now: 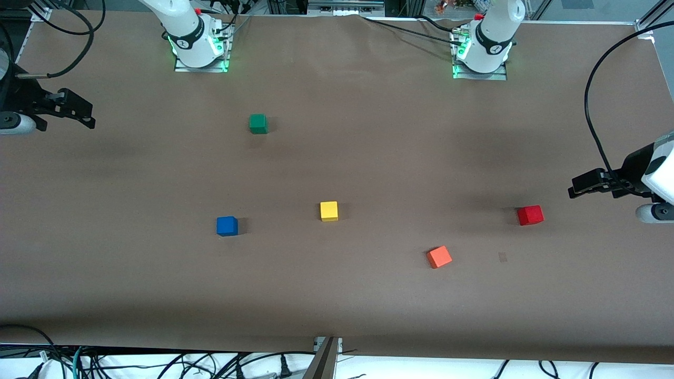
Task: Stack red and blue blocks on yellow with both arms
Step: 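Reach the left gripper down to the red cube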
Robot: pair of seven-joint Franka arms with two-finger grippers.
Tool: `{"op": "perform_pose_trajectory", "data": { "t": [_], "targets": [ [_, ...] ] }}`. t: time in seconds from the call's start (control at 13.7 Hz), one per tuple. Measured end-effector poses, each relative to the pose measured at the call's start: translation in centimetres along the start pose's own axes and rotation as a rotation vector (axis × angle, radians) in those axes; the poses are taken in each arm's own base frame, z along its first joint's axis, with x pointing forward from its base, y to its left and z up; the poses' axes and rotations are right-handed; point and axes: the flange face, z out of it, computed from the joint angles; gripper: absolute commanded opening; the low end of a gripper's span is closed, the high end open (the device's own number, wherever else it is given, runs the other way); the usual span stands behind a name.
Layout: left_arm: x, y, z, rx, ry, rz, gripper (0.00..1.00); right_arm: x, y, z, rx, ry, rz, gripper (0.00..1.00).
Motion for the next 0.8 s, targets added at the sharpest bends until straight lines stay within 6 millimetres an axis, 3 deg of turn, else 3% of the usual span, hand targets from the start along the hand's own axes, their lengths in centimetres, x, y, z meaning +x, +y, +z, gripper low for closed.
{"op": "perform_pose_trajectory", "data": {
  "t": [0.58,0.8],
  "targets": [
    [0.04,0.00,0.10,0.000,-0.002,0.000,1.00,0.00,-0.02,0.14,-0.006,-0.003,-0.032,1.00],
    [0.37,-0.20,0.97,0.000,-0.013,0.000,1.00,0.00,0.01,0.15,-0.009,-0.003,-0.033,1.00]
  ]
}}
